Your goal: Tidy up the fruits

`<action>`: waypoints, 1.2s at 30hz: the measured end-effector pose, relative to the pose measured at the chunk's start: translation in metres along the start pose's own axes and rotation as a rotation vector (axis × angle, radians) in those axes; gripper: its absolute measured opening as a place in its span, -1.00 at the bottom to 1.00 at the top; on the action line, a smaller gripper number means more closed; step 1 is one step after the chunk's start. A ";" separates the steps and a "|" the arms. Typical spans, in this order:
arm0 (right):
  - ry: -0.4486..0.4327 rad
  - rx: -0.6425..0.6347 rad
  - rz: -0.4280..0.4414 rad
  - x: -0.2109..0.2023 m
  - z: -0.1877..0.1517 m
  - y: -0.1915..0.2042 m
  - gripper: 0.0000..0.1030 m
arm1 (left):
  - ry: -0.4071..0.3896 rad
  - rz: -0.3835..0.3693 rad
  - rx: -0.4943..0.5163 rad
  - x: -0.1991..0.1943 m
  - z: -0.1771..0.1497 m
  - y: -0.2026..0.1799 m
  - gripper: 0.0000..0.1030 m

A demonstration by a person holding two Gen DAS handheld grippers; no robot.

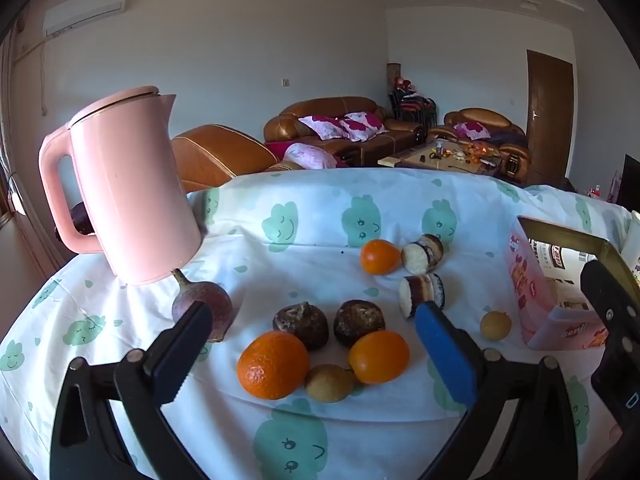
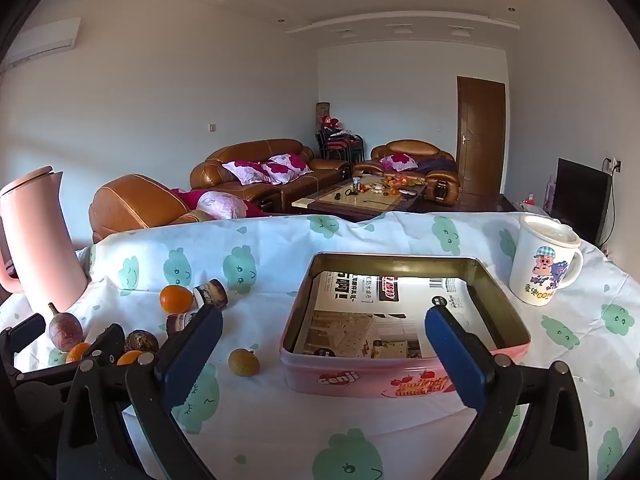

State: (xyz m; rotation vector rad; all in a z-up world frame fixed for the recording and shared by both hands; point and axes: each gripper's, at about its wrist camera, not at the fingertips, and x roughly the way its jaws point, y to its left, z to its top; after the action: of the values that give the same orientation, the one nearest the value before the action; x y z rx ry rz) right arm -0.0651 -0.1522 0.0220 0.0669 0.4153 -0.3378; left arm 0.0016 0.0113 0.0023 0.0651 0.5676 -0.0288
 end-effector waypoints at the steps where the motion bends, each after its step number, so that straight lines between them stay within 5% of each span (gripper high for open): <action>1: 0.000 0.000 0.000 0.000 0.000 0.000 0.98 | -0.001 0.001 0.002 0.000 0.000 -0.001 1.00; 36: 0.002 -0.014 0.002 0.003 0.000 0.004 0.98 | 0.001 0.002 0.006 0.001 -0.002 -0.002 1.00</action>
State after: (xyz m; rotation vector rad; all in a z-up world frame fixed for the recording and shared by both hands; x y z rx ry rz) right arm -0.0610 -0.1499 0.0209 0.0537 0.4200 -0.3325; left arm 0.0014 0.0094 0.0001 0.0715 0.5685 -0.0290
